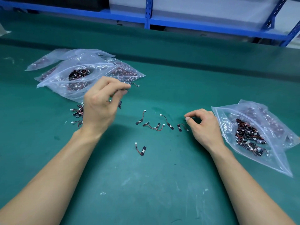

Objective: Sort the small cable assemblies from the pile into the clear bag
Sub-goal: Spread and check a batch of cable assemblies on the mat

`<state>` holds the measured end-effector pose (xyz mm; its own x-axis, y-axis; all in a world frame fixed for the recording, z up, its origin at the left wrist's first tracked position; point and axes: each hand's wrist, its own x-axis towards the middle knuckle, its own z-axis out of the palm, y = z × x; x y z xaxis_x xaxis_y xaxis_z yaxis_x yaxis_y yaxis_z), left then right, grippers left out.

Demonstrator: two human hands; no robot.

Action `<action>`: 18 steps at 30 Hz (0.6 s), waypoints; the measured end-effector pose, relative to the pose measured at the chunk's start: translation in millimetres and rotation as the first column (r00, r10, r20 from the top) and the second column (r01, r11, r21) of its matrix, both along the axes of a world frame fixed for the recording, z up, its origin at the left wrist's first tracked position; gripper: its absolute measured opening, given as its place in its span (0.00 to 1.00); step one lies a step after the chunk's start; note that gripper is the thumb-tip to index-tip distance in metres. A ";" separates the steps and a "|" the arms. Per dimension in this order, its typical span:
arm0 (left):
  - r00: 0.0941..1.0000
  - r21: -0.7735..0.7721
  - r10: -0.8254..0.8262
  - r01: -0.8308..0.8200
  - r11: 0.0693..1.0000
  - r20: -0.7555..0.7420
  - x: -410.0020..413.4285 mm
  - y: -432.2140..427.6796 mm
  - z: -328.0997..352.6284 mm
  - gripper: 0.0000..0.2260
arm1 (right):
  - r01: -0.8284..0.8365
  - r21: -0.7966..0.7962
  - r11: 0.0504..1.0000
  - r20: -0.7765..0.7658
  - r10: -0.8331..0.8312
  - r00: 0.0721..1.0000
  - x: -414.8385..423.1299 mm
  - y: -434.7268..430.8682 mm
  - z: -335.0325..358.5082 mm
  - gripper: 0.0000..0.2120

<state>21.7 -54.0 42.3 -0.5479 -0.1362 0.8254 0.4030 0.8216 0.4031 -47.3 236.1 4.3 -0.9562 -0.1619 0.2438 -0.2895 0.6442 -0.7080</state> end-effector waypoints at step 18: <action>0.656 0.453 -0.573 0.369 0.811 0.491 33.1 74.2 -19.6 0.08 | 0.016 0.018 1.000 0.007 -0.016 1.000 -0.6 -0.1 0.8 0.07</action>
